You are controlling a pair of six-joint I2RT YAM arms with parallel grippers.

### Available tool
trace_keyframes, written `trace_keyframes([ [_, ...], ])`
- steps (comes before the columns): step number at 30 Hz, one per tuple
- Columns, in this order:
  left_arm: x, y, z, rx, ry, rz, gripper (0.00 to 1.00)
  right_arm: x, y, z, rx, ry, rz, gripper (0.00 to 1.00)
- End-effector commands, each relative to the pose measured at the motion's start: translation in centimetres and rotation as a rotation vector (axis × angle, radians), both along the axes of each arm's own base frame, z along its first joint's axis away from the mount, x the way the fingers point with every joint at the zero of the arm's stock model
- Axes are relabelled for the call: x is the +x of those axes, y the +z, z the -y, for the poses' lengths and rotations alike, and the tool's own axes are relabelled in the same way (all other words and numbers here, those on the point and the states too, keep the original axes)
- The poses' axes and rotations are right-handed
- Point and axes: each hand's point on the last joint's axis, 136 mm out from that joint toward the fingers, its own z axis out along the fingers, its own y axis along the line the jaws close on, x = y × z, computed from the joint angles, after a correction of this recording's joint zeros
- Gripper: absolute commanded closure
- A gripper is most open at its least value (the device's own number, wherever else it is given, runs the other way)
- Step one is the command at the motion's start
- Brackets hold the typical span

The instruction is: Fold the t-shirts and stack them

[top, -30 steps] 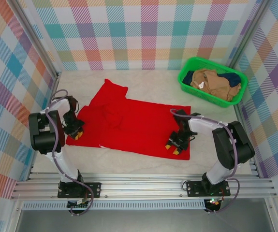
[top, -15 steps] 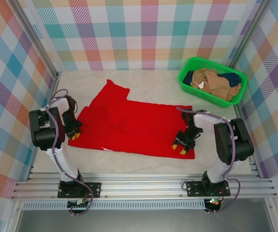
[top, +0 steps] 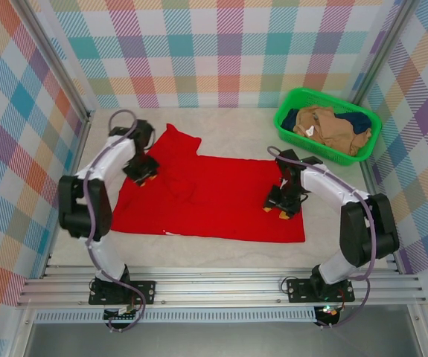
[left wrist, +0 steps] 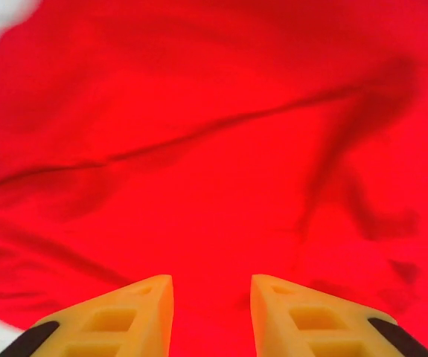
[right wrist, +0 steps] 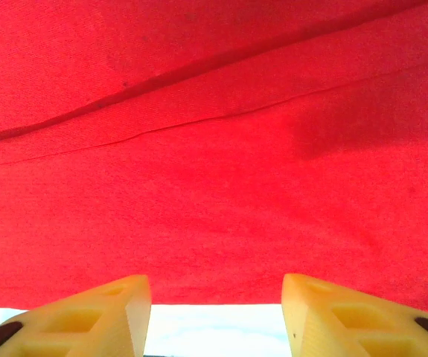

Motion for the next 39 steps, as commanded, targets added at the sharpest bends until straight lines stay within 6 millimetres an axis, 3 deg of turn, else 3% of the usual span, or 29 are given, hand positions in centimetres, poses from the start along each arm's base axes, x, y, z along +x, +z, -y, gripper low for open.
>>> trace_keyframes([
  [1, 1.6, -1.6, 3.6, -0.004, -0.071, -0.051, 0.65, 0.2, -0.1, -0.2, -0.003, 0.025, -0.004, 0.51],
  [7, 2.6, -3.4, 3.4, 0.158, -0.147, -0.134, 0.63, 0.1, 0.0, -0.3, 0.013, 0.010, 0.012, 0.52],
  [11, 2.3, -4.6, 4.3, 0.165, -0.175, -0.172, 0.62, -0.6, -0.5, -0.2, 0.023, -0.009, 0.000, 0.53],
  [15, 2.3, -5.3, 6.5, 0.133, -0.220, -0.160, 0.63, -0.6, -0.6, -0.3, 0.026, -0.009, 0.002, 0.53],
  [18, 1.8, -5.6, 8.2, 0.117, -0.254, -0.165, 0.71, -0.4, -0.6, -0.3, 0.025, -0.005, 0.007, 0.53],
  [25, 1.6, -4.4, 12.3, 0.035, -0.341, -0.068, 0.75, -0.6, -0.7, -0.4, 0.030, -0.008, 0.006, 0.53],
  [29, 1.3, -2.9, 10.7, 0.150, -0.366, -0.074, 0.71, -0.8, -0.6, -0.3, 0.032, -0.007, 0.009, 0.53],
  [32, 1.5, -2.1, 11.3, 0.142, -0.426, -0.032, 0.69, -1.1, -0.7, -0.2, 0.031, -0.007, 0.007, 0.53],
  [39, 0.4, -4.4, 12.3, 0.148, -0.527, -0.100, 0.66, -1.5, -0.5, 0.0, 0.028, -0.011, 0.008, 0.53],
])
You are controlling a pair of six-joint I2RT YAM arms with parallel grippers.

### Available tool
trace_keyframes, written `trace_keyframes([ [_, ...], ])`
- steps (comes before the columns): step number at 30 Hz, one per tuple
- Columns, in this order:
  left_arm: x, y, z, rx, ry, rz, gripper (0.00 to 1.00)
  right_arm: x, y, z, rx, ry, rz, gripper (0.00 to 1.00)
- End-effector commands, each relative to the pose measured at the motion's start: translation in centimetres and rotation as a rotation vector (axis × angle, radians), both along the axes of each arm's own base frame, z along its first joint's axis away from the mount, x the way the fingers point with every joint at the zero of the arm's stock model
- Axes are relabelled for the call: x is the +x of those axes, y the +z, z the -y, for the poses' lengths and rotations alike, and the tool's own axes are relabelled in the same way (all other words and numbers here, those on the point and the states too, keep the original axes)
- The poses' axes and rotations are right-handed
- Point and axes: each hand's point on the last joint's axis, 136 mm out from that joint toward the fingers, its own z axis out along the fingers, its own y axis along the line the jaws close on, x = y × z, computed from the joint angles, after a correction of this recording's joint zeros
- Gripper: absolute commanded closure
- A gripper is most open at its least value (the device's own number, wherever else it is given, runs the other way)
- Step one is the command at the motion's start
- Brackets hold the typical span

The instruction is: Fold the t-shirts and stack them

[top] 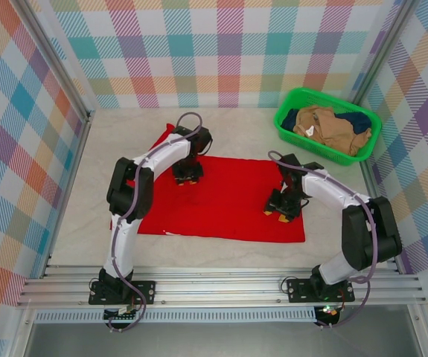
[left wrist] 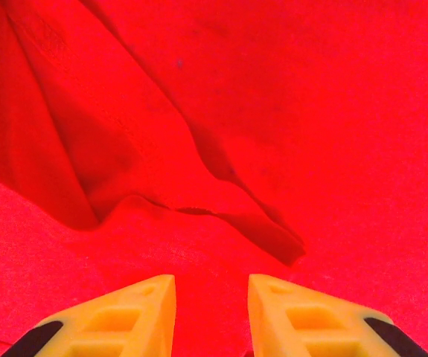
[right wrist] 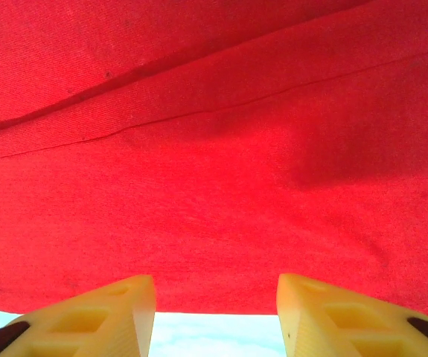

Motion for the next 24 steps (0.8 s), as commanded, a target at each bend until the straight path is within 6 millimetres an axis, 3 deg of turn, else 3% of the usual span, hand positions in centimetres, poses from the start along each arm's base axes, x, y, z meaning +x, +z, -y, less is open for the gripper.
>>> trace_keyframes([
  [1, -0.9, 0.2, 0.8, -0.011, -0.070, -0.015, 0.66, -0.7, 0.4, 0.0, 0.008, -0.009, -0.005, 0.53],
  [13, -1.2, -1.3, 1.9, -0.020, -0.128, -0.023, 0.63, -0.8, 0.3, 0.0, 0.015, -0.011, -0.008, 0.53],
  [24, -1.1, -1.6, 1.8, -0.010, -0.133, -0.013, 0.94, -1.1, 0.2, 0.1, 0.014, -0.012, -0.006, 0.54],
])
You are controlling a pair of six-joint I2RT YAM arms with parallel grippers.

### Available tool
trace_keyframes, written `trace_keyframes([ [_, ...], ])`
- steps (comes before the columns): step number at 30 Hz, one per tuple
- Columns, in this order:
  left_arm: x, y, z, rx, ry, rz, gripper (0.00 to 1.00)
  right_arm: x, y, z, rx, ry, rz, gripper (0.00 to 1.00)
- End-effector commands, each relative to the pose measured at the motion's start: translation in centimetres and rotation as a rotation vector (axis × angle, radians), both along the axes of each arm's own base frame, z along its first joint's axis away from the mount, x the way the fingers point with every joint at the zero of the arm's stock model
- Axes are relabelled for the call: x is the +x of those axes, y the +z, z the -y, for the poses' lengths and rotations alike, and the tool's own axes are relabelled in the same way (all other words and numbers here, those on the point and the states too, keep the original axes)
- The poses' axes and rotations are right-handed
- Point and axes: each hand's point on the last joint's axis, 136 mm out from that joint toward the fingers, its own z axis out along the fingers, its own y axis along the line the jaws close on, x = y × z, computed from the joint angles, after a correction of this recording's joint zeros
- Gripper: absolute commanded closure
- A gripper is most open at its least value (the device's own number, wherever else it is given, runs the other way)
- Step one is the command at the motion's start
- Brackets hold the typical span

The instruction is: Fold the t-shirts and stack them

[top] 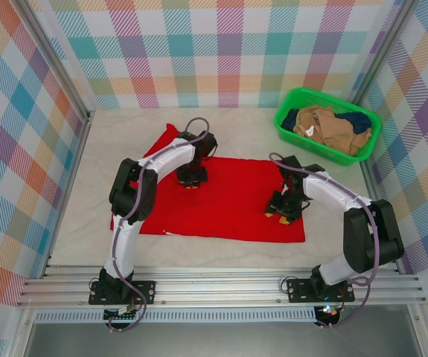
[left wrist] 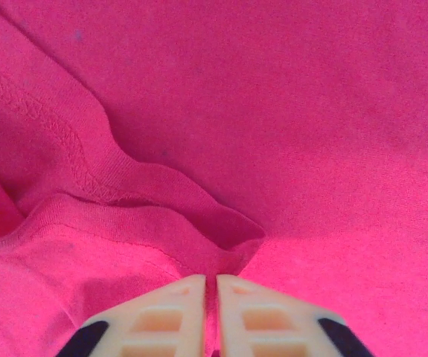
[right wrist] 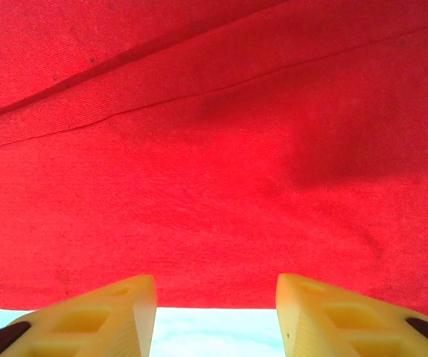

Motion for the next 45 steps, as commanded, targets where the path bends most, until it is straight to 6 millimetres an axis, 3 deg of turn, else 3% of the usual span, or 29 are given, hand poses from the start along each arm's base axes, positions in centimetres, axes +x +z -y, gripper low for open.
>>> trace_keyframes([
  [1, -0.5, -0.1, 0.2, 0.004, -0.012, -0.003, 0.97, -0.6, 0.2, -0.1, 0.012, -0.010, -0.008, 0.54],
  [10, -2.0, 1.4, 1.6, -0.007, -0.074, 0.030, 1.00, -0.6, 0.1, -0.2, 0.016, -0.009, -0.012, 0.54],
  [20, -2.9, 0.5, 3.0, 0.030, -0.185, 0.037, 1.00, -0.7, 0.0, -0.3, 0.023, -0.006, -0.016, 0.54],
  [21, -2.9, 0.3, 2.8, 0.043, -0.186, 0.034, 0.98, -0.7, 0.0, -0.3, 0.024, -0.005, -0.017, 0.54],
  [24, -2.4, 0.8, 2.9, 0.036, -0.174, 0.067, 0.78, -0.7, 0.1, -0.3, 0.025, -0.003, -0.016, 0.54],
  [28, -1.5, 3.8, 3.6, -0.037, -0.121, 0.171, 0.59, -1.0, -0.2, -0.2, 0.022, -0.004, -0.019, 0.54],
  [30, -1.6, 5.3, 3.5, -0.068, -0.084, 0.210, 0.57, -1.0, -0.3, -0.2, 0.021, -0.005, -0.020, 0.54],
  [32, -1.9, 6.7, 2.2, -0.072, -0.024, 0.230, 0.57, -1.0, -0.3, -0.1, 0.019, -0.010, -0.018, 0.55],
  [34, -2.6, 6.6, -1.1, -0.069, 0.104, 0.191, 0.59, -0.8, -0.2, 0.0, 0.019, -0.021, -0.008, 0.56],
  [37, -3.6, 5.1, -6.6, -0.142, 0.338, 0.120, 0.65, -0.5, -0.2, 0.2, 0.029, -0.066, -0.011, 0.56],
  [40, -4.2, 3.1, -10.8, -0.203, 0.499, 0.066, 0.71, -1.0, -1.1, 1.0, 0.027, -0.140, -0.069, 0.58],
  [45, -5.5, -0.3, -14.3, -0.165, 0.585, -0.005, 0.75, -2.6, -3.3, 2.7, -0.029, -0.239, -0.209, 0.59],
])
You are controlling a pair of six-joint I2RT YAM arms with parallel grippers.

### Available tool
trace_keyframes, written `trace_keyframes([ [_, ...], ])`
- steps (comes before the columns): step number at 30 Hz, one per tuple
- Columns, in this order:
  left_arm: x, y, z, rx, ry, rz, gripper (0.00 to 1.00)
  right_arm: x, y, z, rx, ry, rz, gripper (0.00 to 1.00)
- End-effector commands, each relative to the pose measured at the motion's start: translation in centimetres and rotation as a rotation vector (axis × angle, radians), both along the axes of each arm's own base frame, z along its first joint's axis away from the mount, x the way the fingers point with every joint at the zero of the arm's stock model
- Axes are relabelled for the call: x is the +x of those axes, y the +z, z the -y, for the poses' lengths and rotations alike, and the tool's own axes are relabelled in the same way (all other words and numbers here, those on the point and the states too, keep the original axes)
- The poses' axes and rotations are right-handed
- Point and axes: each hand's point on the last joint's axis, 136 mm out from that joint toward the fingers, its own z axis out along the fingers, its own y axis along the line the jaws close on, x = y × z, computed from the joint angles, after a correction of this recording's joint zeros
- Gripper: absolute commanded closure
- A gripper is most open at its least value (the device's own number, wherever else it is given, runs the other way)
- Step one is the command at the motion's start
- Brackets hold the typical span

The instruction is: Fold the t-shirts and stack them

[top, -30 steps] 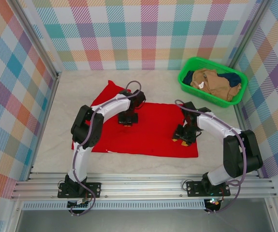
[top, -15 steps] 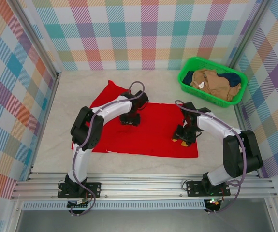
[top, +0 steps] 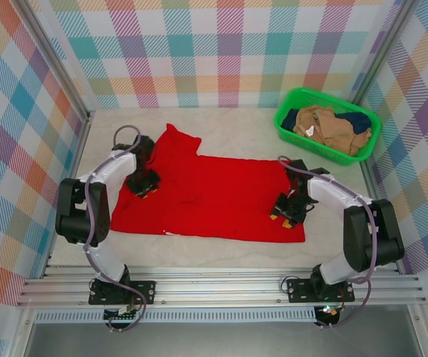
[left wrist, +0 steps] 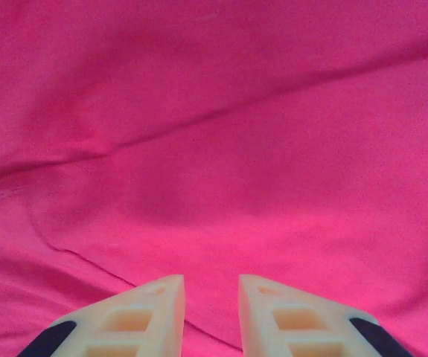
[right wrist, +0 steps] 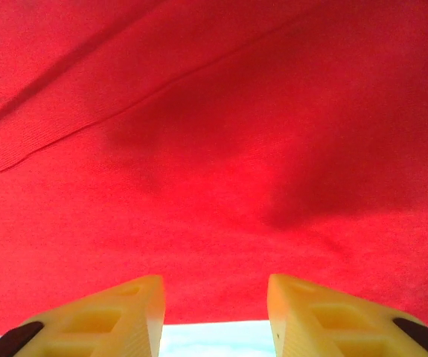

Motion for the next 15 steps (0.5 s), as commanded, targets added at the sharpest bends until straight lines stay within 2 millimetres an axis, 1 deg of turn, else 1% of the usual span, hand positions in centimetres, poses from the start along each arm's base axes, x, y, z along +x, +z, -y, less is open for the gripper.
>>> trace_keyframes([
  [1, -1.4, -2.0, 0.3, -0.016, 0.014, -0.063, 0.76, -2.0, -1.7, 1.1, -0.048, -0.074, -0.134, 0.59],
  [2, -2.2, -2.5, -0.2, 0.015, 0.025, -0.088, 0.76, -2.3, -2.1, 1.5, -0.065, -0.078, -0.151, 0.59],
  [5, -5.5, -3.8, -2.2, 0.115, 0.082, -0.175, 0.76, -3.2, -3.0, 1.9, -0.089, -0.084, -0.205, 0.59],
  [7, -8.0, -4.3, -3.5, 0.180, 0.116, -0.229, 0.75, -3.5, -3.3, 1.8, -0.084, -0.083, -0.224, 0.59],
  [10, -10.9, -4.5, -5.1, 0.256, 0.158, -0.276, 0.74, -3.9, -3.5, 1.5, -0.072, -0.065, -0.232, 0.59],
  [12, -12.0, -4.3, -6.0, 0.283, 0.184, -0.274, 0.73, -4.1, -3.5, 0.8, -0.060, -0.040, -0.238, 0.59],
  [15, -12.3, -4.3, -6.4, 0.268, 0.206, -0.258, 0.73, -4.8, -3.4, -0.1, -0.060, -0.004, -0.265, 0.59],
])
